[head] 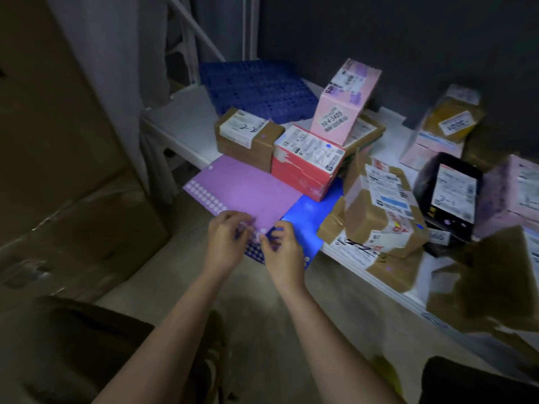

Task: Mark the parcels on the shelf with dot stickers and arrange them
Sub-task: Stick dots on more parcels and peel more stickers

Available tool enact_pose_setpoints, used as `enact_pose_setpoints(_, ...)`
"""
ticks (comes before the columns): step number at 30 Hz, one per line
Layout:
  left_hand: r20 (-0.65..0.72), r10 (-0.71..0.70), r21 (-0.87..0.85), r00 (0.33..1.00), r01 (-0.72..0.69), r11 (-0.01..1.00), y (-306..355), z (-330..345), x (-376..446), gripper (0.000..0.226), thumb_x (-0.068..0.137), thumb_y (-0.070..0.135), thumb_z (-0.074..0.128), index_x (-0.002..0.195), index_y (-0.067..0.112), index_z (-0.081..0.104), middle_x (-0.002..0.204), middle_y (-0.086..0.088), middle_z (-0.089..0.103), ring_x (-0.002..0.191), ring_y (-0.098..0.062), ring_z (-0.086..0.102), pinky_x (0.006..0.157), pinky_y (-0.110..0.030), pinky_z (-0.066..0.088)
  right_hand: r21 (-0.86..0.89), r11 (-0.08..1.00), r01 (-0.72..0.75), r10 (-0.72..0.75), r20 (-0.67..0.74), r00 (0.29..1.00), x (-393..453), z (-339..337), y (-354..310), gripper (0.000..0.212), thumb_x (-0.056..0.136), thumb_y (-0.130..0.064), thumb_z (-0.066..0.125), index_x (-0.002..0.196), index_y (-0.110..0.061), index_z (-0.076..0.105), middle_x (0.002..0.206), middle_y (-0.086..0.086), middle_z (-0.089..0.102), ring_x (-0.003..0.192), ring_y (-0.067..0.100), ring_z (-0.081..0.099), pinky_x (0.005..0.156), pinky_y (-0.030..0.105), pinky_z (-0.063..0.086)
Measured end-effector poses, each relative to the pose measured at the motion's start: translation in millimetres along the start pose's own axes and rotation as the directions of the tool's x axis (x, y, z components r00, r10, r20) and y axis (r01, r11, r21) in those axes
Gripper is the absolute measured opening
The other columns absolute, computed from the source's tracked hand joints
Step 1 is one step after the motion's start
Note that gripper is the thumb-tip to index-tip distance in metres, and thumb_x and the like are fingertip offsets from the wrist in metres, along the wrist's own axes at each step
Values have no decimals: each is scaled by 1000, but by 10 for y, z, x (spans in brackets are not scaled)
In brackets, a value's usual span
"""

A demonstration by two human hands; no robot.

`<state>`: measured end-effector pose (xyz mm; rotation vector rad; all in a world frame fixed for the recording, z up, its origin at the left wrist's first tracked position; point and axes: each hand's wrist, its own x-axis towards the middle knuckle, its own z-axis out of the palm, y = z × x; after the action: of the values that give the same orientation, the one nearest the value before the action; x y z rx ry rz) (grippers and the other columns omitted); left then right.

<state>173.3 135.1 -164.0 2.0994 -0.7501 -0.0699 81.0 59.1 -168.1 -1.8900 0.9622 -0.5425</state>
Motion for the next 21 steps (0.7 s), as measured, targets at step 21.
enact_pose_setpoints(21,105,307,200,946,-323,925,-192,46,74,25,87,32,55,97,18,73,95,3,67,84,-22,60,73,-30,43,313,949,42,-32,-38,999,127,137,102,40,89,4,57,103,-34,52,74,-2,65,73,13,62,74,25,48)
